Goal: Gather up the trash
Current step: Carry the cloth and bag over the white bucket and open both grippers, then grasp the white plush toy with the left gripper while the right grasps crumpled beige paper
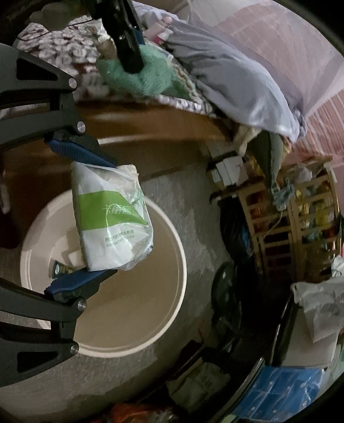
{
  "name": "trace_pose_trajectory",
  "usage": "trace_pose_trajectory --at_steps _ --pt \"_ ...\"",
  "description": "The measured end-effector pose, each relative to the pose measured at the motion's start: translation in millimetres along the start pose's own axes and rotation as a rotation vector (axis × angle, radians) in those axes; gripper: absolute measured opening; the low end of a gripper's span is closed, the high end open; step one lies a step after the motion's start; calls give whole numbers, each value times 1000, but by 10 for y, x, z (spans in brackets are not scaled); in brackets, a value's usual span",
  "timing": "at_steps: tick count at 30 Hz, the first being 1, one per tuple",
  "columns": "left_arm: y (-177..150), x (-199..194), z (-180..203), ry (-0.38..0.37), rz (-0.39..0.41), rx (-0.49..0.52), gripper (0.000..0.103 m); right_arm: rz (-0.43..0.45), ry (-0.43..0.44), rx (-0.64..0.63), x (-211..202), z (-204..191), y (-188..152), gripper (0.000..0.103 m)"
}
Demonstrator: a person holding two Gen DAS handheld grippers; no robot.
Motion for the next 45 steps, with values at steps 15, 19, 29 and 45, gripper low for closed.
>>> trace_pose_trajectory --at_steps 15,19,29,45 --pt "148 117 97 -104 -2 -33 67 17 -65 144 32 605 80 94" --pt "6 -159 -137 26 29 -32 67 -1 -27 108 61 383 88 94" --pt "-595 -901 -946 259 73 -146 67 25 85 -72 -40 -763 102 94" --pt "-1646 -2161 -2436 491 132 -409 67 -43 291 -340 -15 -2660 -204 94"
Point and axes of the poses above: each gripper's, at about its wrist camera, not at the fingertips, and x roughly the way its jaws point, z to its right, y to its top, the point moved 2 cm from there along x, roughly the way its jaws point, and after that the axes turned 3 degrees about -y, right-handed, at the moved point
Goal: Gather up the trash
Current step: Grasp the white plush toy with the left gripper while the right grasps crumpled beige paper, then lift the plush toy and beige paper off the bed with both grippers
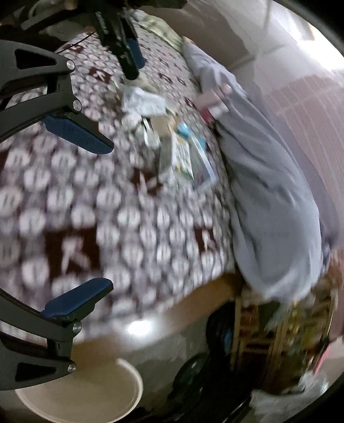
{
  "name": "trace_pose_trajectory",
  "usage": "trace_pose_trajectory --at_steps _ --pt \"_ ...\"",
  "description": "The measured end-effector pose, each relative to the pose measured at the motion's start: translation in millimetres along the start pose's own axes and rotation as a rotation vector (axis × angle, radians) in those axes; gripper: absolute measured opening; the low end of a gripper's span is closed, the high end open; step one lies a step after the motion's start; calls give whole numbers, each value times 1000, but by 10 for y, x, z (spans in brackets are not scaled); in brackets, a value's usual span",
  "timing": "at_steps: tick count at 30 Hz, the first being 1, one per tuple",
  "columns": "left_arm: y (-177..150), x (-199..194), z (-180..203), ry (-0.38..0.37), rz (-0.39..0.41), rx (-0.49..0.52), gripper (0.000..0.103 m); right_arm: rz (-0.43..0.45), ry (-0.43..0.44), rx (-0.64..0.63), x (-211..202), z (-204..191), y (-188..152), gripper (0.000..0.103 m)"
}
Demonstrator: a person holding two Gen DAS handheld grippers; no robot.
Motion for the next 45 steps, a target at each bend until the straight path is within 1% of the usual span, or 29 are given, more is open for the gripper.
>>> trace_pose_trajectory --at_steps 4,5,8,12,15,17,19,21,22,23,24,25,27,29,31,34,37,41,45 --pt "-39 31 -511 49 -3 -89 67 -28 41 -75 181 -409 36 94" --pt "-40 55 -663 52 -1 -123 67 -33 48 -89 223 -486 44 94" --pt "-24 167 -960 41 -19 -195 67 -58 75 -124 394 -718 77 94" --pt "24 407 -1167 -8 -51 -272 67 -65 103 -144 581 -948 179 94" --pt "83 567 -1184 -29 -68 -273 67 -55 126 -153 746 -1112 355 87" --pt "121 692 -1191 -29 -77 -270 67 -50 127 -169 873 -1217 474 77" --pt "135 795 -1219 -39 -89 -283 67 -55 126 -182 1040 -1313 602 75" --pt "114 894 -1262 -51 -109 -290 67 -78 137 -195 1266 -1420 699 63" --pt "99 932 -1286 -53 -117 -294 66 -91 140 -204 1346 -1451 719 47" --pt "75 965 -1316 -58 -125 -299 64 -109 144 -213 1435 -1495 723 35" --pt "50 972 -1340 -67 -125 -302 54 -127 146 -219 1519 -1529 718 32" --pt "36 964 -1355 -71 -124 -298 51 -141 154 -224 1572 -1556 699 26" --pt "4 893 -1376 -84 -109 -293 48 -123 151 -238 1542 -1575 668 22" --pt "-8 788 -1367 -68 -96 -280 47 -96 170 -224 1427 -1554 663 20" --pt "-7 660 -1348 -69 -77 -273 47 -73 205 -197 1261 -1505 682 19" --pt "8 461 -1295 -72 -47 -260 47 -42 228 -187 1008 -1451 697 19" --pt "33 280 -1204 -93 -27 -250 47 -26 253 -172 793 -1391 678 19" --pt "46 87 -974 -100 8 -208 47 -2 249 -170 550 -1310 600 19" --pt "19 -11 -761 -76 34 -160 47 18 230 -178 351 -1236 472 19"
Point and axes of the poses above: each gripper's, at about its wrist camera, not at the fingertips, and x roughly the way its jaws point, z to its right, y to its top, the point moved 2 cm from there along x, roughly the way its jaws point, and after that the axes turned 3 degrees about -y, right-handed, at the moved point
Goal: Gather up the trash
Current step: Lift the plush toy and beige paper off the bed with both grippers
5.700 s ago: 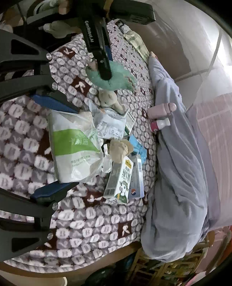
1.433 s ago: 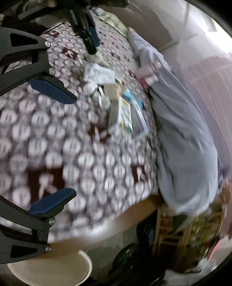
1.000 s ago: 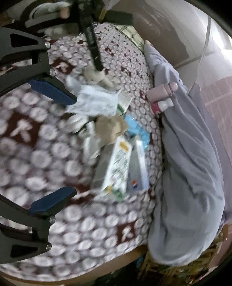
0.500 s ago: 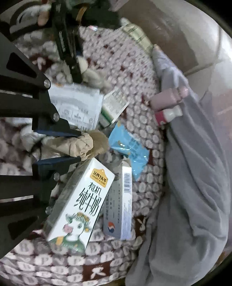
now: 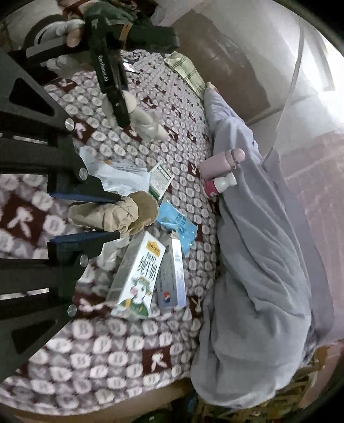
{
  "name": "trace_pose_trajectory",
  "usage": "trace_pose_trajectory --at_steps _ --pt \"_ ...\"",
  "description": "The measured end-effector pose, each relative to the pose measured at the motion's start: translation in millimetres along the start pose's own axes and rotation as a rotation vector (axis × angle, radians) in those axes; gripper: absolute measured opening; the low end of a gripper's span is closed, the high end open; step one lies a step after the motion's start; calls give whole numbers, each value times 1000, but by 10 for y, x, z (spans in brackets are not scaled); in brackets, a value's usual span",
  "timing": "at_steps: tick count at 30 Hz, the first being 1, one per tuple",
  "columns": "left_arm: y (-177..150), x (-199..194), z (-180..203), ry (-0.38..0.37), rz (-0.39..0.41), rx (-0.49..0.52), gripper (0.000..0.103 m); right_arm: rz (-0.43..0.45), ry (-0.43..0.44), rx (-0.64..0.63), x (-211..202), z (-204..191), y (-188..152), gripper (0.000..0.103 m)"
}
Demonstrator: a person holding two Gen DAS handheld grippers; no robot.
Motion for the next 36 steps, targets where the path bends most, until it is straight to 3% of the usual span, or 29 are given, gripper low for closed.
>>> trace_pose_trajectory --at_steps 13,36 --pt "-163 -31 538 50 17 109 47 7 -31 23 -364 168 -385 19" --pt "-252 59 1244 38 30 244 47 48 -66 80 -661 471 -501 19"
Point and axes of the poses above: each gripper's, at about its wrist camera, not at the fingertips, and x roughly the way its jaws point, z to its right, y to its top, the point moved 2 cm from there along x, roughly the way its jaws point, and after that the axes turned 3 degrees about -y, right-handed, at the moved point
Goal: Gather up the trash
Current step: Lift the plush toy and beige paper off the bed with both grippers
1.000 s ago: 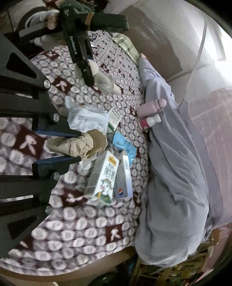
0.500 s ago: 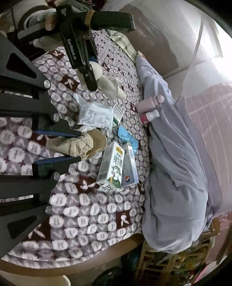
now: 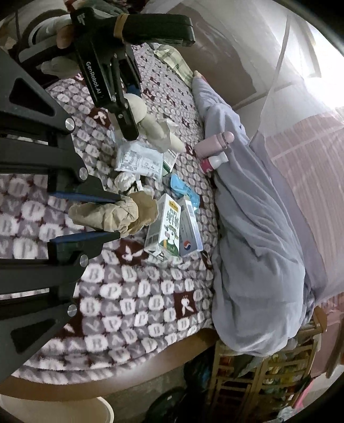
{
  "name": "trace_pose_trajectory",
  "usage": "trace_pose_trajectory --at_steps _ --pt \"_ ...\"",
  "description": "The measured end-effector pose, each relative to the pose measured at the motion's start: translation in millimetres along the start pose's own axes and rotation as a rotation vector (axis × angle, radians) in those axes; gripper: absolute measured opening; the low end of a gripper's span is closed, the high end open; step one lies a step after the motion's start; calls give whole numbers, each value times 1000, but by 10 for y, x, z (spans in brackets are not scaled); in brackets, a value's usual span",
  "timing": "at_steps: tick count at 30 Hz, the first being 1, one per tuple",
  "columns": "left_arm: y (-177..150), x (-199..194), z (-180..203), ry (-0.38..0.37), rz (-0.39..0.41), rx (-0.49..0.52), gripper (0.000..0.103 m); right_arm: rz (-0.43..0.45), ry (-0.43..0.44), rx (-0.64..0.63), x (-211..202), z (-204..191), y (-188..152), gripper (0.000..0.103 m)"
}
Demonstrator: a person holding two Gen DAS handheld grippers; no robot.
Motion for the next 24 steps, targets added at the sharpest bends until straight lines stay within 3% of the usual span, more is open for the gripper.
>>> trace_pose_trajectory --at_steps 24 --pt "31 237 629 -73 -36 93 47 15 -68 86 -202 545 -107 19"
Point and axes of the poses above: each gripper's, at about its wrist camera, not at the fingertips, and x roughly the way its jaws point, z to its right, y to its top, the point moved 2 cm from there along x, roughly the way its jaws point, and after that the axes turned 3 degrees about -y, right-handed, at the moved point
